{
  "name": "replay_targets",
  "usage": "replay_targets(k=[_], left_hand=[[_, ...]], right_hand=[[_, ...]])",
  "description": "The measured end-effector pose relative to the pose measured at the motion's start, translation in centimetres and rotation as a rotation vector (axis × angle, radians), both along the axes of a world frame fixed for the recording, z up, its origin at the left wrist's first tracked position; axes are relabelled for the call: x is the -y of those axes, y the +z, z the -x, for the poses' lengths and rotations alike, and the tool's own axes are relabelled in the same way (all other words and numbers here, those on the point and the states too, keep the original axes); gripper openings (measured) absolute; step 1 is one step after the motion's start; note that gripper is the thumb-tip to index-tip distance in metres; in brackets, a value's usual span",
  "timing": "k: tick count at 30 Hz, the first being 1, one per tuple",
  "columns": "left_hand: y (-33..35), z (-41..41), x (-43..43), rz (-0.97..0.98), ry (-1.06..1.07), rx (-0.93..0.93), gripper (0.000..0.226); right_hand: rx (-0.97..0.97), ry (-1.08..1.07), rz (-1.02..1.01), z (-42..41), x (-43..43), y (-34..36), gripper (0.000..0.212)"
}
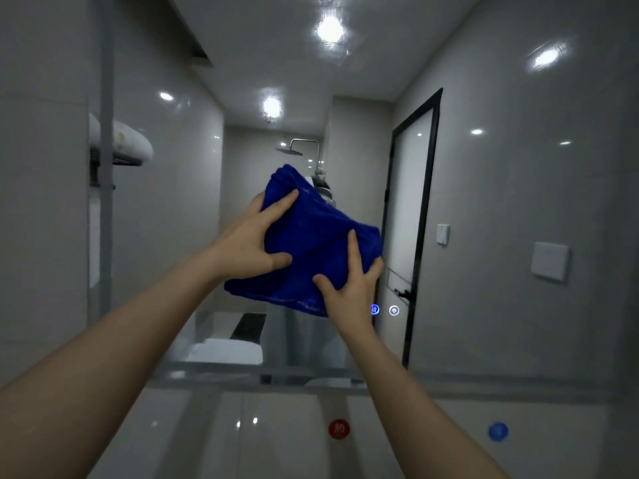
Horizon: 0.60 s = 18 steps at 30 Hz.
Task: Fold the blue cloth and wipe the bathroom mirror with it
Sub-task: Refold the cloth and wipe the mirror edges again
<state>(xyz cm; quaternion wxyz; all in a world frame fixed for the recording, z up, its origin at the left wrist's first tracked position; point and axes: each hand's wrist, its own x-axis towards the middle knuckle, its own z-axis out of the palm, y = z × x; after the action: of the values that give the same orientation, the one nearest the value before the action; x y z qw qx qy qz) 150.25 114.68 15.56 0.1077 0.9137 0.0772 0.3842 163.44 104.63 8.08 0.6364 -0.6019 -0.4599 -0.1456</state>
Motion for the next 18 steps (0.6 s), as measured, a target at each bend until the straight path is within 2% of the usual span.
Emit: replay_targets(k=[3, 5, 8, 10, 12, 14, 18], left_hand=[[-0.9, 1.2, 1.5, 0.033, -0.018, -0.074, 0.082], [-1.1, 2.0, 2.7, 0.004, -0.017, -0.161, 0.080], [-0.9, 3.2, 4.6, -0.074, -0.012, -0.326, 0.079], [-0.9, 4.1, 5.6, -0.128, 0.010, -0.424, 0.078], [-1.3, 5.3, 6.3, -0.151, 0.027, -0.505, 0.078], [-1.8, 6.8, 6.7, -0.159, 0.046, -0.563, 0.078], [-2.8, 9.9, 7.0, -0.145, 0.101, -0.587, 0.076]], right_hand=[[-0.137, 0.129, -0.009, 1.2, 1.3, -3.4, 0.079], [-0.316, 0.295, -0.143, 2.0, 2.1, -5.9, 0.087], [-0.944, 0.667, -0.365, 3.8, 3.0, -9.7, 0.101], [-1.169, 0.887, -0.375, 5.9, 3.3, -11.7, 0.105], [-1.282, 1.079, -0.333, 8.0, 3.4, -12.9, 0.108], [-1.353, 1.208, -0.328, 9.9, 3.5, -13.5, 0.098], [-1.373, 1.279, -0.419, 12.4, 3.3, -13.7, 0.079]])
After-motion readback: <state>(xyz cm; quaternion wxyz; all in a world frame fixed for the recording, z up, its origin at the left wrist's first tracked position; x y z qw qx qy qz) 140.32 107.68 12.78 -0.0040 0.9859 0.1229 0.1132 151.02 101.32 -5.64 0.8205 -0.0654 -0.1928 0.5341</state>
